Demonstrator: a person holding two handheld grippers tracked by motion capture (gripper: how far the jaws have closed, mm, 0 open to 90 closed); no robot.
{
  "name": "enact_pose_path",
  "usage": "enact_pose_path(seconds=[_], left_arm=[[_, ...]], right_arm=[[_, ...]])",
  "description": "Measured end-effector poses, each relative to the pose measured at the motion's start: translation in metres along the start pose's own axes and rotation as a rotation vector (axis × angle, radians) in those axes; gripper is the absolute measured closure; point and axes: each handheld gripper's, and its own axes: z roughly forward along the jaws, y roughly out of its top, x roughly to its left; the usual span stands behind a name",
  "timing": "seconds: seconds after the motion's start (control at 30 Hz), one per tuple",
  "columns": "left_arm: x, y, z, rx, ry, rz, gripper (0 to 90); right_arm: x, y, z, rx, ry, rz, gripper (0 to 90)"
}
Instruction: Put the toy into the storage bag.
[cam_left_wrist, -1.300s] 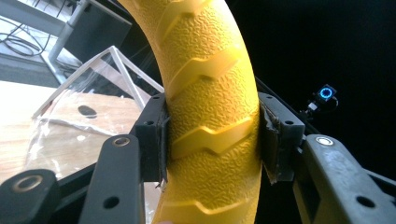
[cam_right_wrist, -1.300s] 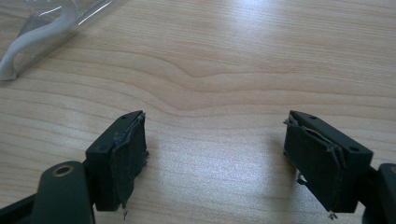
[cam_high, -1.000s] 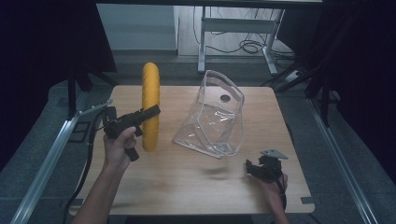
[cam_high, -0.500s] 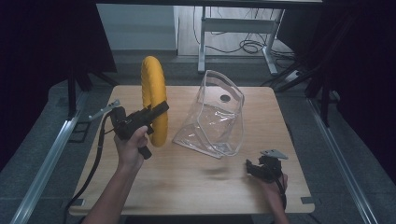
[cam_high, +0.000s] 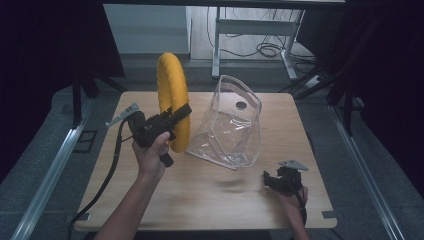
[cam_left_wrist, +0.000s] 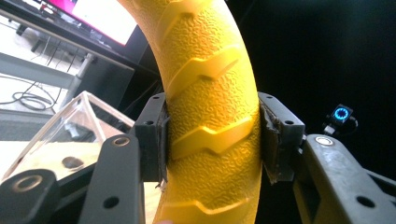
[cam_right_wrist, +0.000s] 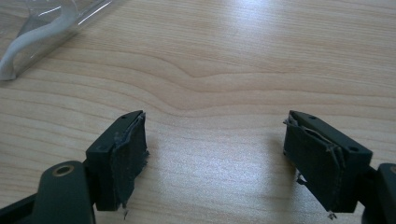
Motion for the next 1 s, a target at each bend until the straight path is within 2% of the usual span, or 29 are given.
enact_pose_path(seconds=[0.23, 1.0], left_arm=[[-0.012, 0.000, 0.010, -0.018, -0.012, 0.022, 50.7], [-0.040, 0.008, 0.038, -0.005, -0.062, 0.044, 50.6]], right_arm=[[0.000, 0.000, 0.000, 0.000, 0.000, 0.000, 21.1], [0.000, 0.000, 0.000, 0.000, 0.000, -0.002, 21.2]])
